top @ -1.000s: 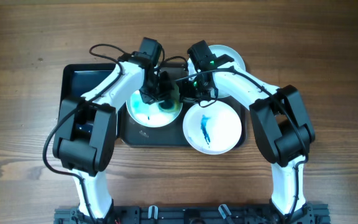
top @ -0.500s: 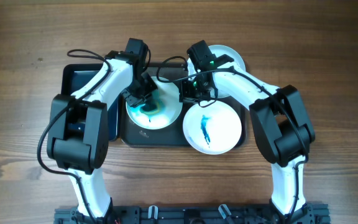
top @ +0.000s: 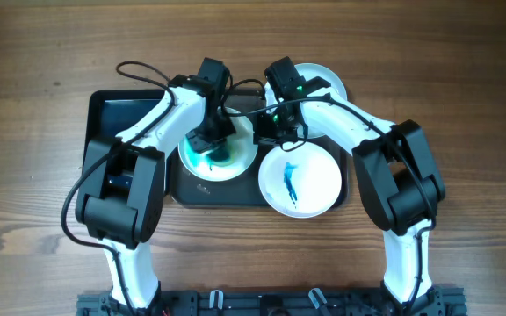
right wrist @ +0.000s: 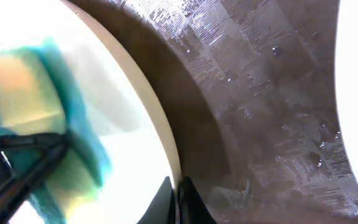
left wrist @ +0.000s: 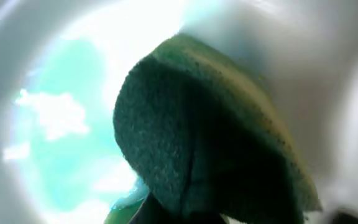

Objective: Clean dirty plates on tray and stack at the side
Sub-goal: 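Scrub the held plate's blue stain with the sponge in the left gripper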

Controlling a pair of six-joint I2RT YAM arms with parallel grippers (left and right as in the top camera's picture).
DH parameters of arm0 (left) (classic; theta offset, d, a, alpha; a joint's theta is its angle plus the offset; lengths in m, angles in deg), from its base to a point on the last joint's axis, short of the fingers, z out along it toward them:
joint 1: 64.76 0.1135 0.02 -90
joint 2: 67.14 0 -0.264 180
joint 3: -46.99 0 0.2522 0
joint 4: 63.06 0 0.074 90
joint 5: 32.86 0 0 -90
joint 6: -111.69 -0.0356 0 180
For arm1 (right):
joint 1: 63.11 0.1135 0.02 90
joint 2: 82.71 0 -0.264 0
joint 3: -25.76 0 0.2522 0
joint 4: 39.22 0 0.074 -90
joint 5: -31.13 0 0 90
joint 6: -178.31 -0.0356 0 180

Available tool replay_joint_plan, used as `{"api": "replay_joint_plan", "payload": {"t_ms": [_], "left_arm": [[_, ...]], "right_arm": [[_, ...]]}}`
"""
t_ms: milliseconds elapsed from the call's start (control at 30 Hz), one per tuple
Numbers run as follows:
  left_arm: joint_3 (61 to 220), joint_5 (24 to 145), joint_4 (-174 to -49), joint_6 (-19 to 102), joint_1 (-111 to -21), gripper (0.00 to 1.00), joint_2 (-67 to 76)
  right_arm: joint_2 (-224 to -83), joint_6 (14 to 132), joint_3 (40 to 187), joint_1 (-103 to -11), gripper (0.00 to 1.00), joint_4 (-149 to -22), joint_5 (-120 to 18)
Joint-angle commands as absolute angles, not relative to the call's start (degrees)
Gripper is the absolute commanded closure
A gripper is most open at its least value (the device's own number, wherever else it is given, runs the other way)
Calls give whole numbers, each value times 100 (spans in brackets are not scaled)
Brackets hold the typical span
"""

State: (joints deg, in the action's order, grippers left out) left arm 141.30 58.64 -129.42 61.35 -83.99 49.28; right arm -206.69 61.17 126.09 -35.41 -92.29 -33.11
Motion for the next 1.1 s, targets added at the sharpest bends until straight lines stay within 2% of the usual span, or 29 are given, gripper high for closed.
{"api": "replay_joint_plan", "payload": {"t_ms": [0,133,233,367,633,733,767,800,900,1000,1067], "left_arm": [[14146,4532,-13480,6622,-8292,96,5011],[14144,4565,-13974,6848,-8353,96,5009],[14144,4731,-13854,6791,-8512,96,5009],[14144,5603,-13006,5589,-8766,96,5009],[14146,5925,-12029,5007,-8952,96,5009],[14146,5807,-12201,4963,-8866,96,5009],[14146,5625,-12372,5215,-8823,96,5009],[14146,5009,-12936,6076,-8705,96,5009],[14144,4812,-13548,6710,-8510,96,5009],[14144,5166,-13729,6548,-8396,96,5009],[14144,5647,-13628,5991,-8392,96,5009]], "right_arm": [[-20820,6132,12521,-3534,96,-9222,-3329],[-20820,6132,12521,-3532,96,-9218,-3329],[-20820,6132,12521,-3532,96,-9211,-3329],[-20820,6135,12521,-3534,96,-9227,-3329],[-20820,6137,12521,-3534,96,-9270,-3333],[-20820,6137,12521,-3534,96,-9268,-3335],[-20820,6137,12521,-3532,96,-9268,-3335],[-20820,6135,12521,-3534,96,-9266,-3333],[-20820,6135,12521,-3532,96,-9259,-3331],[-20820,6132,12521,-3534,96,-9240,-3331],[-20820,6132,12521,-3532,96,-9242,-3331]]}}
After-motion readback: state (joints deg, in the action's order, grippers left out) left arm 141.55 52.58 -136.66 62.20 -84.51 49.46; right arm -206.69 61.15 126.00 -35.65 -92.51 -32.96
